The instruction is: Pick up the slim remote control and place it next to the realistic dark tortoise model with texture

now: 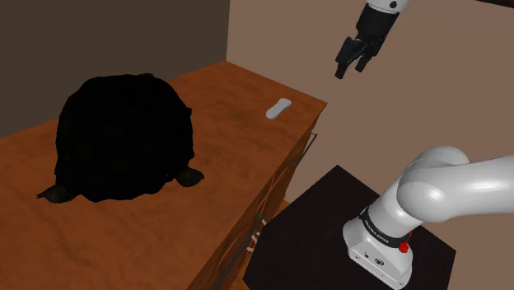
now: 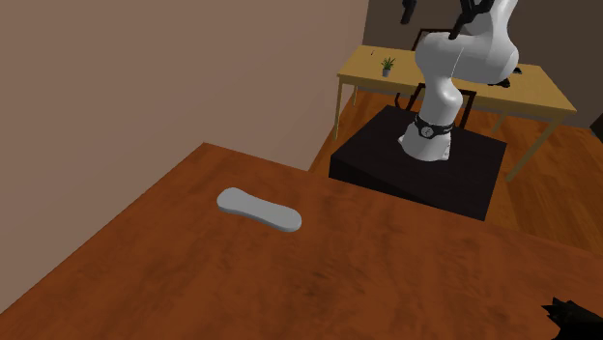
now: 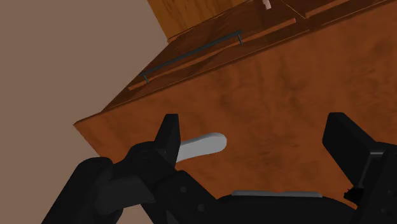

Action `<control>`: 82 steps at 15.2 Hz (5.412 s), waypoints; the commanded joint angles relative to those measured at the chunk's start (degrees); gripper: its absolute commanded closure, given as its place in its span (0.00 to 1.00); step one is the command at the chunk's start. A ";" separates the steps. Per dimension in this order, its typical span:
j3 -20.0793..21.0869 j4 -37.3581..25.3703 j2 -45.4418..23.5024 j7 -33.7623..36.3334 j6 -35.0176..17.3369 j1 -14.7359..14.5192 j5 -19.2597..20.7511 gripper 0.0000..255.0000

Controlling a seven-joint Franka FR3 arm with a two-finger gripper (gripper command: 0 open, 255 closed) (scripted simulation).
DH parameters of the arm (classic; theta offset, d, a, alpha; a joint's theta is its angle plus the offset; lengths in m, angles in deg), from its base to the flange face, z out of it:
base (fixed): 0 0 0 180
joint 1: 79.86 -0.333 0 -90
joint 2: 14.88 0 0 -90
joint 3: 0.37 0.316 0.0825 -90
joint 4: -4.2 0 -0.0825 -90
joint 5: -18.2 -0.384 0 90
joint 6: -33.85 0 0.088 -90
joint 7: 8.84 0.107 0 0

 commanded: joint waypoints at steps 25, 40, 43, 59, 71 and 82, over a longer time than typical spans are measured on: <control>0.72 -16.14 -48.90 33.87 -28.94 9.51 -2.60 0.00; -3.31 -37.57 -75.98 45.96 -33.17 13.41 -7.41 0.00; -3.27 -37.03 -77.19 45.91 -34.92 13.46 -7.48 0.00; -3.21 -36.52 -78.73 45.85 -36.96 13.52 -7.58 1.00; -3.33 -37.59 -75.76 45.90 -32.94 13.44 -7.40 1.00; -3.47 -40.60 -71.98 45.96 -26.15 13.35 -7.17 1.00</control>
